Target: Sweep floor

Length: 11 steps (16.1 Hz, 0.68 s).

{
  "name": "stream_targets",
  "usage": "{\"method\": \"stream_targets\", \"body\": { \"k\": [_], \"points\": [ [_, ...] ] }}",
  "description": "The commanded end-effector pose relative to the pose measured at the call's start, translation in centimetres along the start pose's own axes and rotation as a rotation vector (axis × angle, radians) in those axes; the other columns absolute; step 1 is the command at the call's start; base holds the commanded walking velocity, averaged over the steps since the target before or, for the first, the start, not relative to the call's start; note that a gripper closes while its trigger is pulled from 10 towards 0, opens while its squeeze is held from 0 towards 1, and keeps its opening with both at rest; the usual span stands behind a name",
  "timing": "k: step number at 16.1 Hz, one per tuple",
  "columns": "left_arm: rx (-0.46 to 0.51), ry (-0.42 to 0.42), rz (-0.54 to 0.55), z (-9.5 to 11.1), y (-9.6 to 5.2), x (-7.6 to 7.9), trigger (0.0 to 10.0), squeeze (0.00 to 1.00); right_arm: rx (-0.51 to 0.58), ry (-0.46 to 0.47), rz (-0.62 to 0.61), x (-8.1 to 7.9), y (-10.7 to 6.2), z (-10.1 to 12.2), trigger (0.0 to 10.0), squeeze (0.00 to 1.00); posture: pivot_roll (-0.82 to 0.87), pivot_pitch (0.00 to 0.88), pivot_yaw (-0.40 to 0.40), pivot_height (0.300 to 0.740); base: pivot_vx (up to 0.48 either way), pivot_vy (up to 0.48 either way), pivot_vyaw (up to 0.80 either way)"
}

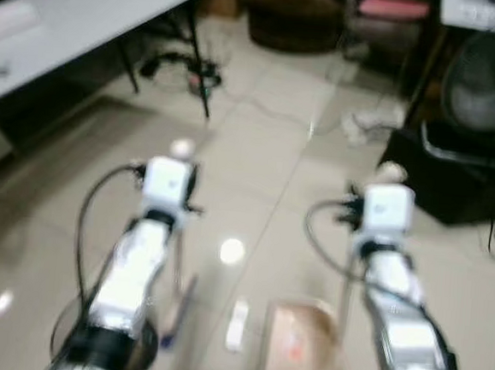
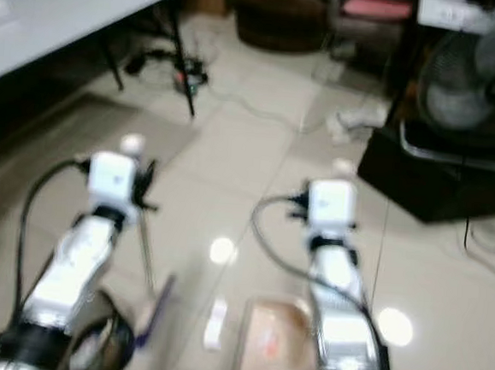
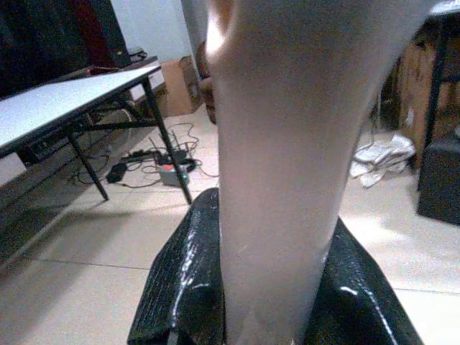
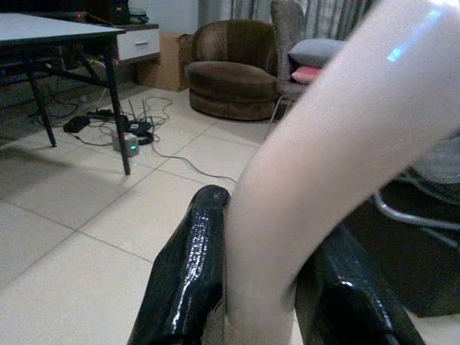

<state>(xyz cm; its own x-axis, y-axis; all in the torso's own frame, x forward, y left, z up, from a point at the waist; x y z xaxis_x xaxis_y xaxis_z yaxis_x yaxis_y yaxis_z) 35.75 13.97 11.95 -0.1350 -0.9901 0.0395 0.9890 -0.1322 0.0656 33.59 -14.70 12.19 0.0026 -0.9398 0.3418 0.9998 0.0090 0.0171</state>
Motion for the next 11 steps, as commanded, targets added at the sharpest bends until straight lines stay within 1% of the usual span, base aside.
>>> {"method": "stream_targets", "body": {
  "k": [1, 3, 4, 6, 7, 8, 10, 11],
  "points": [
    [0.034, 0.013, -0.031, 1.1, 0.5, 0.8, 10.0, 0.0, 0.041, 0.008, -0.016, 0.6, 0.0, 0.8, 10.0, 0.0, -0.03, 0.102, 0.118, 0.74, 0.375, 0.0, 0.0],
    [0.027, 0.014, -0.038, 1.0, 0.8, 0.9, 10.0, 0.0, 0.043, -0.009, -0.023, 0.6, -0.1, 0.5, 10.0, 0.0, -0.03, 0.125, 0.121, 0.74, 0.377, 0.0, 0.0],
    [0.023, 0.0, -0.046, 0.8, 0.8, 1.0, 10.0, 0.0, 0.047, -0.024, -0.03, 0.6, -0.1, 0.5, 10.0, 0.0, -0.03, 0.141, 0.122, 0.74, 0.0, 0.0, 0.0],
    [-0.006, -0.001, -0.066, -0.1, 0.7, 1.6, 10.0, 0.0, 0.061, -0.036, -0.056, 1.0, 0.1, 0.6, 10.0, 0.0, -0.03, 0.171, 0.123, 0.74, 0.0, 0.0, 0.0],
    [-0.008, -0.004, -0.066, -0.3, 0.7, 1.7, 10.0, 0.0, 0.064, -0.038, -0.06, 1.0, 0.1, 0.6, 10.0, 0.0, -0.03, 0.171, 0.123, 0.74, 0.0, 0.0, 0.0],
    [0.012, 0.006, -0.064, -0.4, 0.7, 1.9, 10.0, 0.0, 0.08, -0.052, -0.063, 1.2, 0.3, 0.6, 10.0, 0.0, -0.04, 0.205, 0.123, 0.74, 0.0, 0.0, 0.0],
    [0.026, 0.001, -0.062, -0.7, 0.7, 2.1, 10.0, 0.0, 0.08, -0.065, -0.077, 1.6, 0.5, -0.1, 10.0, 0.0, -0.04, 0.232, 0.128, 0.74, 0.0, 0.0, 0.0],
    [0.053, 0.002, -0.055, -0.5, 0.7, 2.1, 10.0, 0.0, 0.088, -0.083, -0.097, 2.0, 0.6, -0.3, 10.0, 0.0, -0.05, 0.246, 0.13, 0.74, 0.0, 0.0, 0.0]
  ]
}}
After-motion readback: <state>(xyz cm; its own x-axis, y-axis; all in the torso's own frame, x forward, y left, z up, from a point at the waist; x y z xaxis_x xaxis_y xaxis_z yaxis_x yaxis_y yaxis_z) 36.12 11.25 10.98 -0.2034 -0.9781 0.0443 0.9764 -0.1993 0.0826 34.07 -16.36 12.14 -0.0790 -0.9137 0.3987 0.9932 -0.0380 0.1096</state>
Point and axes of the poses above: a point about 5 cm out from each wrist's last joint towards the gripper, its own y axis pointing out of the wrist towards the gripper, its own z axis along the axis of the wrist's last joint, x = y × z, the point moved 5 cm from there along y, pointing out of the wrist towards the gripper, and after that the axes turned 12 degrees about -y, right-handed, at the moved point
